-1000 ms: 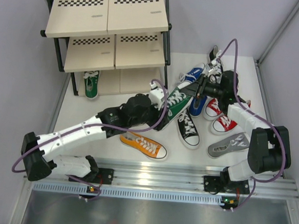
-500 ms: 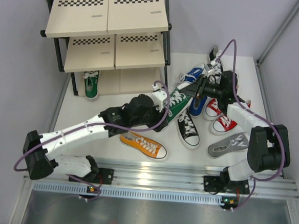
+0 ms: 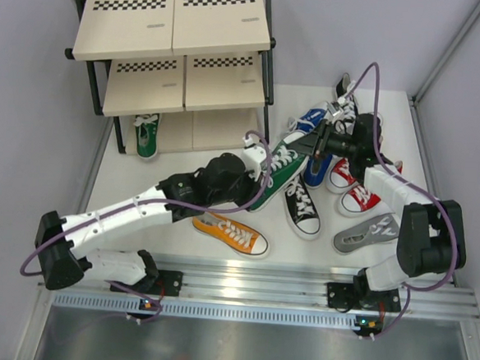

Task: Place and organize the shoes onto the shoe shelf
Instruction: Pick up the shoe at the center of the board, then place the shoe at the shoe shelf.

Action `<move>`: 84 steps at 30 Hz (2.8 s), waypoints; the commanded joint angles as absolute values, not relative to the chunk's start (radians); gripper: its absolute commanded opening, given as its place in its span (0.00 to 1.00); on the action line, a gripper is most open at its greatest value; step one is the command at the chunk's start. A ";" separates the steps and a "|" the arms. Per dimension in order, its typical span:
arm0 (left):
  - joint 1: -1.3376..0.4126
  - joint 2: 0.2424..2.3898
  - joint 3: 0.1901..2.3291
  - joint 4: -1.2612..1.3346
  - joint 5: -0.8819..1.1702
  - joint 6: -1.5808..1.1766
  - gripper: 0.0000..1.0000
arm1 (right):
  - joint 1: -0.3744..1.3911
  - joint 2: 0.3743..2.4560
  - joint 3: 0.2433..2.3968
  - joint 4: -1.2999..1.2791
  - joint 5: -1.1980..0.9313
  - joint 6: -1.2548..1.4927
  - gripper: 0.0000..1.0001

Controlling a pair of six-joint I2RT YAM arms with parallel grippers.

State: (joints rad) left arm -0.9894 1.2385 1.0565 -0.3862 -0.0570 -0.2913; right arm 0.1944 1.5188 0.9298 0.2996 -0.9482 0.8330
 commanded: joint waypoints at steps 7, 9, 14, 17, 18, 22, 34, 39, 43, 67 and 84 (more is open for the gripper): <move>-0.989 1.005 1.006 -0.428 -0.265 -0.298 0.00 | 0.195 1.506 0.992 0.396 -1.048 0.825 0.71; -0.985 0.986 1.012 -0.472 -0.293 -0.293 0.00 | 0.196 1.506 1.015 0.364 -1.057 0.792 0.82; -0.973 0.953 1.026 -0.560 -0.371 -0.288 0.00 | 0.187 1.488 1.052 0.273 -1.060 0.677 0.90; -0.968 0.928 1.025 -0.587 -0.435 -0.266 0.00 | 0.176 1.470 1.031 0.256 -1.072 0.638 0.92; -0.965 0.920 1.026 -0.598 -0.446 -0.256 0.00 | 0.176 1.465 1.023 0.259 -1.074 0.635 0.92; -0.917 0.916 1.032 -0.615 -0.453 -0.195 0.00 | 0.169 1.444 0.985 0.262 -1.074 0.623 0.92; -0.468 0.992 0.965 -0.456 -0.198 0.054 0.00 | 0.161 1.405 0.963 0.255 -1.085 0.594 0.92; -0.336 1.054 0.933 -0.329 -0.086 0.123 0.00 | 0.158 1.388 0.954 0.235 -1.088 0.572 0.92; -0.273 1.098 0.934 -0.279 -0.031 0.152 0.00 | 0.153 1.374 0.950 0.207 -1.092 0.535 0.93; -0.143 1.425 0.946 0.066 0.046 0.380 0.00 | 0.150 1.373 0.983 0.003 -1.124 0.335 0.93; -0.109 1.630 1.043 0.144 0.011 0.391 0.00 | 0.150 1.364 1.014 -0.144 -1.127 0.232 0.93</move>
